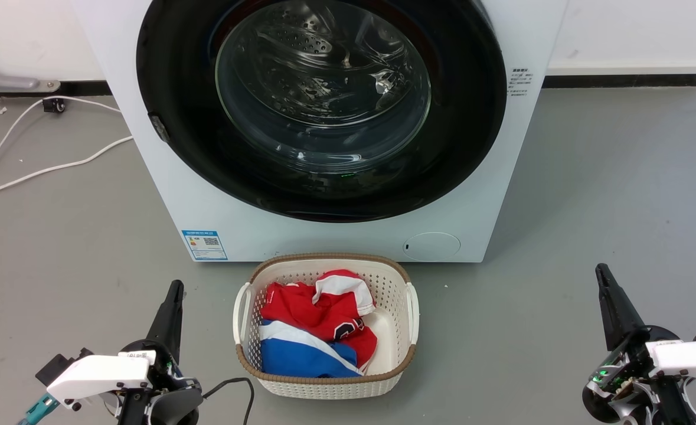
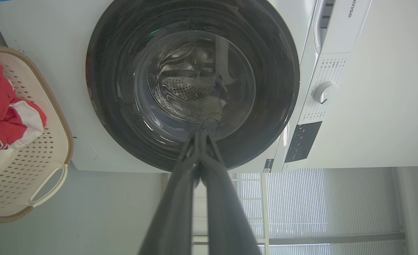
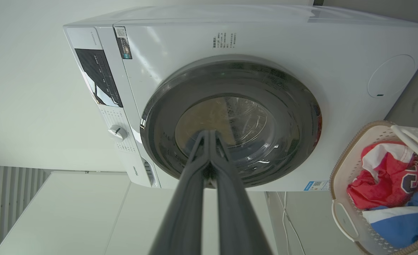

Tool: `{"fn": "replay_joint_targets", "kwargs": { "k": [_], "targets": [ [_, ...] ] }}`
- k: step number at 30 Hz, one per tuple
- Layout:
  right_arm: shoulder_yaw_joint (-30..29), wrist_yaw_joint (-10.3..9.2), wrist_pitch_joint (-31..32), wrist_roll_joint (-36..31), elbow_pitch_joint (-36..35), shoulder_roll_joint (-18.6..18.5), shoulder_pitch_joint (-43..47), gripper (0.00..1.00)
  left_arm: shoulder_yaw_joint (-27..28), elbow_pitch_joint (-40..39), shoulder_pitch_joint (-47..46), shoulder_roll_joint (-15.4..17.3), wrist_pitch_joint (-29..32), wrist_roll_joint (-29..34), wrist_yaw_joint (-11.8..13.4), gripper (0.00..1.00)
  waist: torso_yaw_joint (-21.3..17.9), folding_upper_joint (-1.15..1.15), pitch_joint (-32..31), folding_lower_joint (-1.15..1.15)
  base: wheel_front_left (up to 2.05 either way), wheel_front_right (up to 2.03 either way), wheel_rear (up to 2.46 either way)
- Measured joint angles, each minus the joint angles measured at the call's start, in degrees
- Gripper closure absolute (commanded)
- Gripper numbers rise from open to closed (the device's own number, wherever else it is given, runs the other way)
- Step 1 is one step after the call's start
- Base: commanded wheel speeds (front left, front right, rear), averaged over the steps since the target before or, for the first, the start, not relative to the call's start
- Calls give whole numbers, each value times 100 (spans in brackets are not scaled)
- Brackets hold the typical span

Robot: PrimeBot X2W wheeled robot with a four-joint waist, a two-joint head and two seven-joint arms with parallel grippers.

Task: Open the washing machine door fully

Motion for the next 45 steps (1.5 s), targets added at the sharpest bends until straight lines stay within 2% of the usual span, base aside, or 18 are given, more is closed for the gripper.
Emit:
{"fn": "replay_joint_targets", "kwargs": {
  "k": [31,32,37,45],
  "targets": [
    [-24,0,25,-9,2,16,-2,100,0,0,0,0,0,0,0,100,0,0,0,0,0,0,0],
    [-24,0,24,-7,16,18,7,0,-1,15,7,-2,0,0,1,0,0,0,0,0,0,0,0],
    [-2,-2,9,-7,183,38,229,0,-60,213,198,-29,-27,5,8,0,-1,0,1,0,0,0,0],
    [167,-8,-249,-186,10,33,269,0,-296,97,198,-29,-321,268,8,0,-4,0,4,0,0,0,0]
  ]
}}
